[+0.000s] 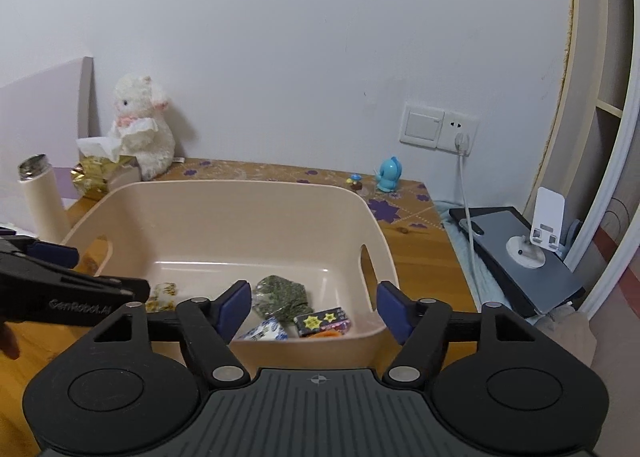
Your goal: Organize objects
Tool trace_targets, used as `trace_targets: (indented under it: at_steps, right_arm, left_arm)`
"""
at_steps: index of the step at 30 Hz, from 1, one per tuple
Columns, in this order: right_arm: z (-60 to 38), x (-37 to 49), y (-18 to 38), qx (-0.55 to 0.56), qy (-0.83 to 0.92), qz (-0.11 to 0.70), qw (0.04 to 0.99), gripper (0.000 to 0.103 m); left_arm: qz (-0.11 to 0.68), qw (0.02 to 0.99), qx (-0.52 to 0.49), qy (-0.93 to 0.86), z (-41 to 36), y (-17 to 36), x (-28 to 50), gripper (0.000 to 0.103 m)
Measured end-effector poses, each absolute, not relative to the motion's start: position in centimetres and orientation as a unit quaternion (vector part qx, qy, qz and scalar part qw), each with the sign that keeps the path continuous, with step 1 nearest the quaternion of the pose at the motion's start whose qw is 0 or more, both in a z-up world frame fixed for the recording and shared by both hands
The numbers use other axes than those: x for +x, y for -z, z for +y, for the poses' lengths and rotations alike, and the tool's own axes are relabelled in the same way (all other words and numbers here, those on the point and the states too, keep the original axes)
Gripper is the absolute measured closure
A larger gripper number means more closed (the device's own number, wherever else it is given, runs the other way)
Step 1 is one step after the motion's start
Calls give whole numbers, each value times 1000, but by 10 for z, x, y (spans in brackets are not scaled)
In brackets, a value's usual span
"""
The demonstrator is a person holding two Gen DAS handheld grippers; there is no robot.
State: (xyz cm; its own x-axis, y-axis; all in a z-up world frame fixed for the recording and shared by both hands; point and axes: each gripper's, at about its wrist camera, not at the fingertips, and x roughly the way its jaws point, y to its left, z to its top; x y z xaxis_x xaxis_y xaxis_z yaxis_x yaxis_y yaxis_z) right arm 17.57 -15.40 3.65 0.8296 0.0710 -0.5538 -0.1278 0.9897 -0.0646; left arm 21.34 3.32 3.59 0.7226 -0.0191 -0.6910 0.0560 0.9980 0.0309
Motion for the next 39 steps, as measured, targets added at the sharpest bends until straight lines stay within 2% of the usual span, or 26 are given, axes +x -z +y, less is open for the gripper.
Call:
trace_targets:
  at_steps: [6,9,18,39]
  right_arm:
    - [-155,139,-55,-49,-59,275,958,26]
    - [-156,124,-61,-43,-66,269,960,26]
    - [-165,80,-76,-32,-61,255,965,26]
    - [-198,-6,-91,-9,-42,250,967,24]
  left_arm:
    - [342,939,24,18,40,-54,175,19]
    - [321,947,32,14,41,-63,154,14]
    - [283,958,40,15,47,-94,95,7]
    - [279,960,7,30,47,-109,2,7]
